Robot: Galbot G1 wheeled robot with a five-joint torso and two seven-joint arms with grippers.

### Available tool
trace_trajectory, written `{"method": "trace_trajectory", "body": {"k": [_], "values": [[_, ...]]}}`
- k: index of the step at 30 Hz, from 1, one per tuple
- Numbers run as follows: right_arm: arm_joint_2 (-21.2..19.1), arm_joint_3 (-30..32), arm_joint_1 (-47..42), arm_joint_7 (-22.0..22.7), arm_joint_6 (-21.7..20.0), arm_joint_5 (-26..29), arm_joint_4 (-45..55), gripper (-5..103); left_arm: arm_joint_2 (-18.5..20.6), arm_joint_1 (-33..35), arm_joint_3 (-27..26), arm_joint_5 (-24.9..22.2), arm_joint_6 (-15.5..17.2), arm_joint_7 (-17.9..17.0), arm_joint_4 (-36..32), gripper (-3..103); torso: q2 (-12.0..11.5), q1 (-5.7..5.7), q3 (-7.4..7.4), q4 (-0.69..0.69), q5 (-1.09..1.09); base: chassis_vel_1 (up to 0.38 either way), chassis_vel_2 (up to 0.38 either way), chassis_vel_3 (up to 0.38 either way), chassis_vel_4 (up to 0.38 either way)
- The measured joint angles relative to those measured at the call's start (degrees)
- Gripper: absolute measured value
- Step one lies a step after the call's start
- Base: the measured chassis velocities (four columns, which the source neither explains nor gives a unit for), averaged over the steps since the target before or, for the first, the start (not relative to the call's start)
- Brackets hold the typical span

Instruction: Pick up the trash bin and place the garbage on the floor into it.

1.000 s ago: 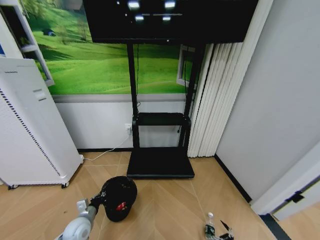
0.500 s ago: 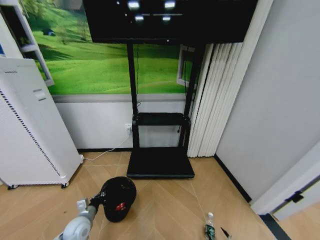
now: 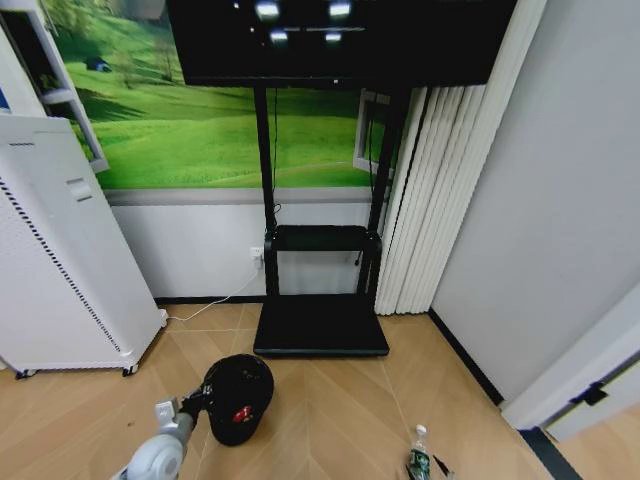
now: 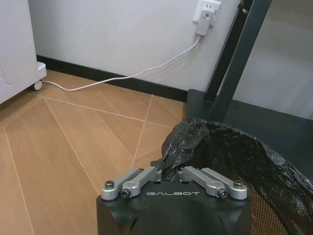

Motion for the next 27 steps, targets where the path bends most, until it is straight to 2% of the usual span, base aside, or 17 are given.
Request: {"method": "trace_trajectory", "body": {"k": [8, 10, 14, 15, 16, 18, 19, 21, 22, 25, 26, 27], "values": [[0.8, -1.3, 2.3, -0.1, 0.0, 0.0, -2.1, 101, 0.1, 0.3, -0.1, 0.2, -0.1, 0.0, -0.6, 6, 0.0, 0.00, 0.00, 0.00, 0.00, 0.000, 0.000, 0.000, 0.000], [1.4, -2.0, 3.5, -0.1, 0.0, 0.2, -3.8, 94, 0.1, 0.4, -0.2, 0.2, -0.1, -0.1, -1.2, 6, 0.0, 0.00, 0.00, 0.00, -0.01, 0.000, 0.000, 0.000, 0.000], [2.0, -2.7, 4.5, -0.3, 0.0, 0.5, -5.3, 91, 0.2, 0.5, -0.2, 0.2, -0.1, -0.1, -1.5, 6, 0.0, 0.00, 0.00, 0.00, 0.01, 0.000, 0.000, 0.000, 0.000], [2.2, -3.0, 5.0, -0.7, 0.0, 0.7, -6.1, 86, 0.2, 0.6, -0.2, 0.2, -0.1, -0.1, -1.7, 6, 0.0, 0.00, 0.00, 0.00, 0.00, 0.000, 0.000, 0.000, 0.000], [2.2, -3.0, 5.0, -0.7, 0.0, 0.7, -6.1, 86, 0.2, 0.6, -0.2, 0.2, -0.1, -0.1, -1.7, 6, 0.0, 0.00, 0.00, 0.00, 0.00, 0.000, 0.000, 0.000, 0.000], [2.5, -3.1, 5.5, -1.0, 0.0, 0.8, -6.8, 76, 0.3, 0.7, -0.2, 0.3, -0.2, -0.1, -1.9, 6, 0.0, 0.01, 0.00, 0.00, 0.01, 0.000, 0.000, 0.000, 0.000], [2.5, -3.1, 5.5, -1.0, 0.0, 0.8, -6.8, 76, 0.3, 0.7, -0.2, 0.3, -0.2, -0.1, -1.9, 6, 0.0, 0.01, 0.00, 0.00, 0.01, 0.000, 0.000, 0.000, 0.000], [2.4, -3.0, 5.4, -1.1, 0.0, 0.9, -6.6, 65, 0.3, 0.7, -0.2, 0.3, -0.2, -0.1, -2.1, 6, 0.0, 0.01, 0.00, 0.00, 0.00, 0.000, 0.000, 0.000, 0.000], [2.3, -3.0, 5.3, -1.1, 0.0, 1.0, -6.5, 65, 0.3, 0.7, -0.2, 0.3, -0.2, -0.1, -2.1, 6, 0.0, 0.01, 0.00, 0.00, 0.00, 0.000, 0.000, 0.000, 0.000], [2.0, -2.7, 4.9, -1.2, 0.0, 1.1, -5.9, 54, 0.4, 0.5, -0.2, 0.3, -0.3, -0.1, -2.2, 6, 0.0, 0.01, 0.00, 0.00, 0.00, 0.000, 0.000, 0.000, 0.000], [2.0, -2.7, 4.9, -1.2, 0.0, 1.1, -5.9, 54, 0.4, 0.5, -0.2, 0.3, -0.3, -0.1, -2.2, 6, 0.0, 0.01, 0.00, 0.00, 0.00, 0.000, 0.000, 0.000, 0.000], [1.8, -2.3, 4.6, -1.4, 0.0, 1.1, -5.6, 43, 0.4, 0.4, -0.1, 0.3, -0.3, -0.1, -2.2, 6, 0.0, 0.01, 0.00, 0.00, 0.01, 0.000, 0.000, 0.000, 0.000]]}}
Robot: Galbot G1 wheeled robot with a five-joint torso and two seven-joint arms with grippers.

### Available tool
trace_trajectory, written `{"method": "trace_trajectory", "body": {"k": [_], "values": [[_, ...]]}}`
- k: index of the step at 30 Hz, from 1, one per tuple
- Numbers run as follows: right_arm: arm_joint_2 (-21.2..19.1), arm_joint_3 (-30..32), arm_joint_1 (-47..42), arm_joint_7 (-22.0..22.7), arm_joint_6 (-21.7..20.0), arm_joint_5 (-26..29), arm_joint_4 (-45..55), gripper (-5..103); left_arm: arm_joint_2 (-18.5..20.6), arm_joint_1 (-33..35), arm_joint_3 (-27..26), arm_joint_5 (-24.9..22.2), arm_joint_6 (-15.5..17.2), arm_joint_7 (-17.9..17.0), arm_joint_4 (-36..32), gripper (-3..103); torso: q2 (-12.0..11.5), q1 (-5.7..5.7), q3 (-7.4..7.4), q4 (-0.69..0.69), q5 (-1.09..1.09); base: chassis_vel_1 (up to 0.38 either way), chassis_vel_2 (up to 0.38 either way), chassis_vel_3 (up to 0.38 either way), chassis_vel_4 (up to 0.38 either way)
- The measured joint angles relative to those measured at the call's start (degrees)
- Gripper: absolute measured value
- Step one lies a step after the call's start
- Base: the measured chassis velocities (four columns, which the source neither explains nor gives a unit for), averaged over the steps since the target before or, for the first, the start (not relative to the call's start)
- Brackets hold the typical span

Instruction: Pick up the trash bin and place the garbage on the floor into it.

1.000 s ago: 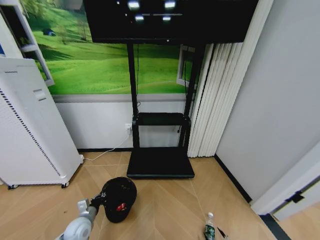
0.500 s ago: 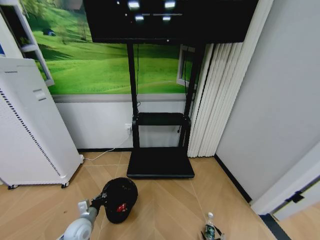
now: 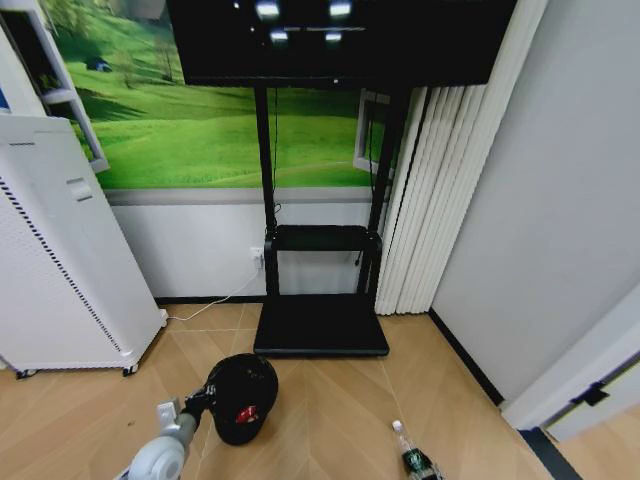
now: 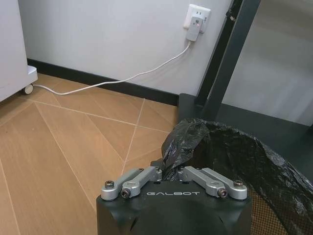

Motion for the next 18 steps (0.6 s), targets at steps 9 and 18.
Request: {"method": "trace_trajectory", "body": {"k": [9, 18], "values": [[-2.9, 2.0, -2.3, 0.2, 0.0, 0.3, 6.9, 27, 0.7, -0.2, 0.6, 0.0, 0.1, -0.2, -1.2, 6, 0.0, 0.00, 0.00, 0.00, 0.00, 0.000, 0.000, 0.000, 0.000], [-7.7, 2.5, -4.6, 2.8, 0.0, 0.1, 21.7, 27, 1.1, -0.4, 1.5, 0.1, 0.3, -0.8, -2.3, 6, 0.0, 0.00, 0.00, 0.01, -0.01, 0.000, 0.000, 0.000, 0.000]]}}
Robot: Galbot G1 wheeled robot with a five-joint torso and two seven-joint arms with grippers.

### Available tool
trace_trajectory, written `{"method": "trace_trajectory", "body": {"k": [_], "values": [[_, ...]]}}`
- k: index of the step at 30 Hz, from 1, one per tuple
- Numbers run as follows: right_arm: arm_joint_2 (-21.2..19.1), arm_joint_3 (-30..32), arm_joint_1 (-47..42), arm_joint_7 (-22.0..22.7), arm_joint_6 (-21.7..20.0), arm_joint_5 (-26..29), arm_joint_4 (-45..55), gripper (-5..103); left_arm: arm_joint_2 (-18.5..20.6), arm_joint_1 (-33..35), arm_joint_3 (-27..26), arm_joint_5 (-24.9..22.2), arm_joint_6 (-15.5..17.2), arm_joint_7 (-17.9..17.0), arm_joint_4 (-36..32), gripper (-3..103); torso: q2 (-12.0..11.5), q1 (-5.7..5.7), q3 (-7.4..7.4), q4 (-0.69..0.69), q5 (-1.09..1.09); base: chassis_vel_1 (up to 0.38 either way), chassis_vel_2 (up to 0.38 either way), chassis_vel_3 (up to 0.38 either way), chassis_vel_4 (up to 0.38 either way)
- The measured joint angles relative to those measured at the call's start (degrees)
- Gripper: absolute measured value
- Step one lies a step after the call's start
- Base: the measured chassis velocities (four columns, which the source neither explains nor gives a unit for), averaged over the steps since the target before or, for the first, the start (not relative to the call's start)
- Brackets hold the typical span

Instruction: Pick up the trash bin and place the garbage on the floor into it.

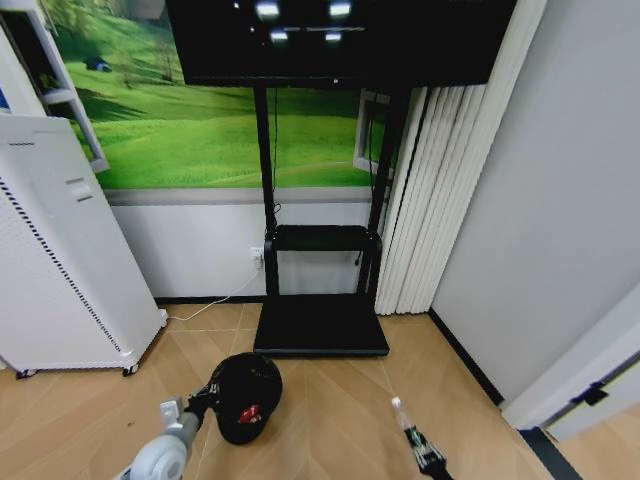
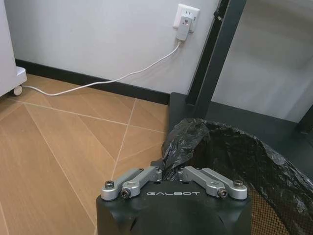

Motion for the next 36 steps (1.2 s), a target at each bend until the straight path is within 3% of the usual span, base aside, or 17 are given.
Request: {"method": "trace_trajectory", "body": {"k": [10, 14, 20, 29, 36], "values": [[-6.5, 1.5, -5.5, 1.7, 0.0, -2.9, 19.9, 27, 0.9, -0.7, 0.4, 0.1, 0.2, -0.2, -1.0, 6, 0.0, 0.00, 0.00, -0.01, -0.01, 0.000, 0.000, 0.000, 0.000], [-9.6, -0.9, -4.5, 3.0, -0.2, -3.7, 25.4, 27, 1.6, -1.1, 0.5, -0.2, 0.2, -0.2, -1.4, 6, 0.0, -0.01, 0.00, -0.03, 0.00, 0.000, 0.000, 0.000, 0.000], [-15.2, -12.0, 5.9, 5.5, -2.0, -3.4, 32.2, 27, 2.7, -1.5, 1.8, -0.3, 0.6, -0.7, -2.5, 6, 0.0, -0.01, 0.00, 0.01, -0.01, 0.000, 0.000, 0.000, 0.000], [-15.0, -20.4, 12.5, 6.9, -3.3, -3.3, 35.3, 27, 3.2, -2.1, 2.6, -0.3, 1.0, -1.3, -2.9, 6, 0.0, -0.01, 0.00, 0.01, -0.01, 0.000, 0.000, 0.000, 0.000], [-11.8, -28.1, 15.3, 7.1, -4.4, -3.6, 38.3, 27, 2.6, -4.7, 4.5, -1.1, 1.5, -2.5, -2.9, 6, 0.0, -0.01, 0.00, -0.02, -0.01, 0.000, 0.000, 0.000, 0.000]]}}
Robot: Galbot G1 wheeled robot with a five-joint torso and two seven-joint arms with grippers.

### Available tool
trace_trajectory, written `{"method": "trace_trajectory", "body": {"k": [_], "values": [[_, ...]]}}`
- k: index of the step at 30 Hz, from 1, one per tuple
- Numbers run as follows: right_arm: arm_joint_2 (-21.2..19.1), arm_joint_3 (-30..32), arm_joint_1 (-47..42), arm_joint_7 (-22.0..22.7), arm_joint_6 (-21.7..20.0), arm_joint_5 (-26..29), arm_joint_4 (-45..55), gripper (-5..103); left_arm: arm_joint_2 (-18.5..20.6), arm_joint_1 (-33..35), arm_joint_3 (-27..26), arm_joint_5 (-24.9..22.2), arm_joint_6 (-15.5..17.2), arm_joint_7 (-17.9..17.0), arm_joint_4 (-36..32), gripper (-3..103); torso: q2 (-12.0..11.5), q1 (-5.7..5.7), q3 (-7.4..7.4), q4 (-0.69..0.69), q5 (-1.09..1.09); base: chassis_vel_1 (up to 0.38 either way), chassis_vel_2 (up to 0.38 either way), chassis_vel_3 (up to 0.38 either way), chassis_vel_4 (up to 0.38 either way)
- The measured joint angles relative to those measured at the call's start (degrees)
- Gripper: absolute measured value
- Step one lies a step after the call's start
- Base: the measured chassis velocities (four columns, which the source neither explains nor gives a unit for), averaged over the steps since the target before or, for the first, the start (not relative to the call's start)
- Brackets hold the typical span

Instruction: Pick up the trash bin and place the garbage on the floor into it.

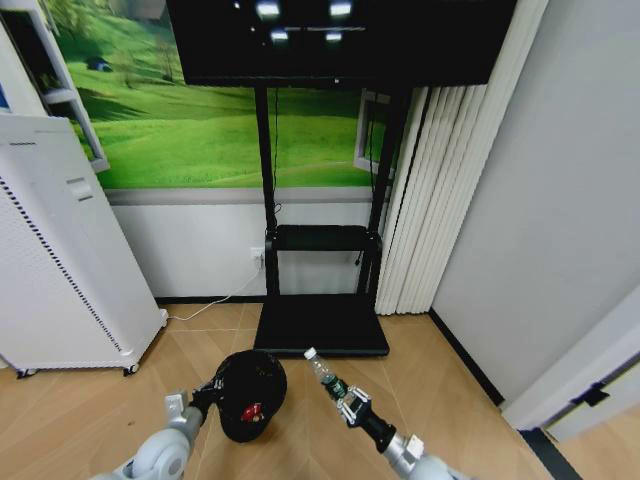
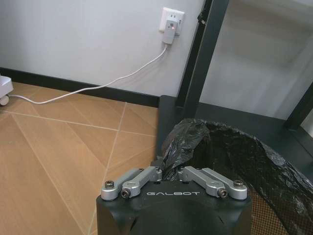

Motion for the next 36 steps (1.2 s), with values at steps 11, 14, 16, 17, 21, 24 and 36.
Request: {"method": "trace_trajectory", "body": {"k": [11, 14, 16, 17, 21, 24, 36], "values": [[6.3, -10.1, 9.0, -0.3, 0.1, 2.7, -5.5, 27, -1.6, -6.1, 6.8, -1.3, 0.1, -1.3, 2.3, 6, 0.0, 0.00, 0.00, 0.00, 0.00, 0.000, 0.000, 0.000, 0.000], [8.1, -13.3, 12.7, -0.5, 0.4, 3.8, -7.7, 27, -1.9, -8.0, 9.1, -1.9, 0.1, -1.7, 2.8, 6, 0.0, 0.00, 0.00, 0.01, 0.00, 0.000, 0.000, 0.000, 0.000], [8.6, -14.5, 14.0, -0.5, 0.4, 4.3, -8.3, 27, -2.1, -8.7, 9.9, -2.1, 0.1, -1.8, 3.1, 6, 0.0, 0.00, 0.01, 0.01, 0.00, 0.000, 0.000, 0.000, 0.000], [9.1, -15.6, 15.4, -0.5, 0.5, 4.6, -8.9, 27, -2.4, -9.5, 10.7, -2.3, 0.1, -2.0, 3.5, 6, 0.0, 0.00, 0.00, 0.01, 0.00, 0.000, 0.000, 0.000, 0.000], [9.9, -17.8, 17.8, -0.7, 0.6, 5.5, -9.6, 27, -2.8, -11.1, 12.3, -2.8, 0.1, -2.1, 4.1, 6, 0.0, 0.00, 0.00, 0.01, 0.00, 0.000, 0.000, 0.000, 0.000], [10.6, -19.1, 19.0, -0.6, 0.6, 6.2, -9.7, 27, -3.1, -12.5, 13.5, -3.3, 0.1, -2.3, 4.6, 6, 0.0, 0.00, 0.00, 0.01, 0.00, 0.000, 0.000, 0.000, 0.000], [15.5, -21.9, 21.1, 0.2, 0.6, 7.2, -14.4, 27, -5.5, -18.3, 18.4, -5.1, -0.3, -3.6, 6.5, 6, 0.0, 0.00, 0.00, 0.01, 0.00, 0.000, 0.000, 0.000, 0.000]]}}
